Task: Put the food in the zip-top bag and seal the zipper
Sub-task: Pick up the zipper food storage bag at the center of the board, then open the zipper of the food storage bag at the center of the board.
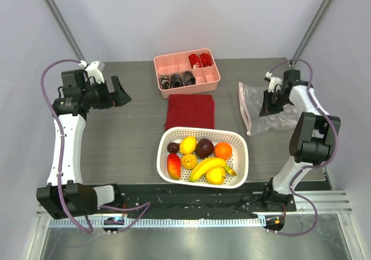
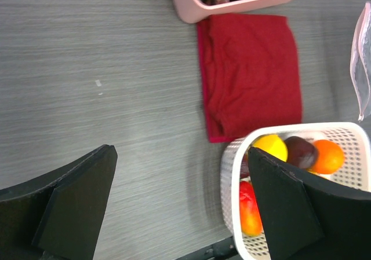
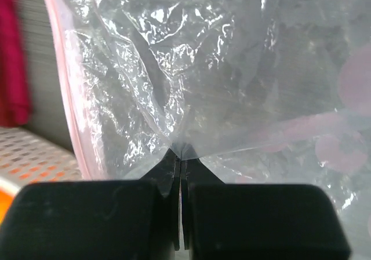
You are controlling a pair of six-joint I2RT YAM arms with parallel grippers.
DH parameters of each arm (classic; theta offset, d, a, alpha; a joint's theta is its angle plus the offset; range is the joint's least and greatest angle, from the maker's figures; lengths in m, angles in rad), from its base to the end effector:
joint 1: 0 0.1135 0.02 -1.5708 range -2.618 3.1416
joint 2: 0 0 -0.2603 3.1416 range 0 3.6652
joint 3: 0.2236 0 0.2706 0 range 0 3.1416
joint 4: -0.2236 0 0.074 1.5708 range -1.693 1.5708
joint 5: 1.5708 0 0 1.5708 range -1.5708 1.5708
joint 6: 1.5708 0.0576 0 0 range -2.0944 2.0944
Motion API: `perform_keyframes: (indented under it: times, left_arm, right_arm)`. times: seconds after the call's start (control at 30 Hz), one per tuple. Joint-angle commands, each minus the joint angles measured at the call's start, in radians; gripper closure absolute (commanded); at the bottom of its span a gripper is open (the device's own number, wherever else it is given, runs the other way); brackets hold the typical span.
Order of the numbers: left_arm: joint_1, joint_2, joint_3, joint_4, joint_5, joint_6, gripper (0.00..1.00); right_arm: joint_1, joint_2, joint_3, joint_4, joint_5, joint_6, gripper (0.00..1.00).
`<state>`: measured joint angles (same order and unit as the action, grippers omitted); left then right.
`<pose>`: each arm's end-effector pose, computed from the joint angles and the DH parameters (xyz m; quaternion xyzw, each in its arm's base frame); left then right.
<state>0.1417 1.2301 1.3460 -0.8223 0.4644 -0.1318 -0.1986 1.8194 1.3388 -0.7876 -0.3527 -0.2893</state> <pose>0.2844 0.0145 0.3675 -0.0250 0.8886 -0.2069 0.4087 0.3803 -0.0562 0.1748 -0.0705 0.9710 0.1325 0.1859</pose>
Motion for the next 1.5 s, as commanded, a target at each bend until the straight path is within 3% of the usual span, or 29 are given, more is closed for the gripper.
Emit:
perform_keyframes:
  times: [0.0,0.17,0.37,0.53,0.77,1.13,1.47]
  left_arm:
    - [-0.046,0.026,0.035,0.126,0.111,-0.092,0.0]
    - [-0.131,0.071,0.061,0.273,0.143,-0.221,0.0]
    - [-0.404,0.13,0.067,0.462,0.094,-0.411,0.02]
    - [-0.629,0.206,0.059,0.618,0.057,-0.494,0.12]
    - [-0.819,0.347,0.082,0.744,0.037,-0.546,0.25]
    - [-0.866,0.531,0.107,0.922,0.072,-0.79,0.4]
    - [-0.858,0.441,-0.025,1.003,0.088,-0.81,0.41]
  right_arm:
    - [-0.007,-0.167,0.135,-0.085,-0.232,0.022,0.99]
    - [-0.007,-0.221,0.224,-0.205,-0.356,0.012,0.99]
    - [-0.007,-0.324,0.192,-0.251,-0.483,0.059,0.99]
    - [-0.007,-0.385,0.079,-0.272,-0.577,0.085,0.99]
    - [-0.007,-0.463,-0.041,-0.276,-0.627,0.09,0.99]
    - [0.008,-0.516,-0.115,-0.297,-0.603,0.056,0.99]
    - [0.01,-0.511,-0.109,-0.299,-0.562,0.032,0.99]
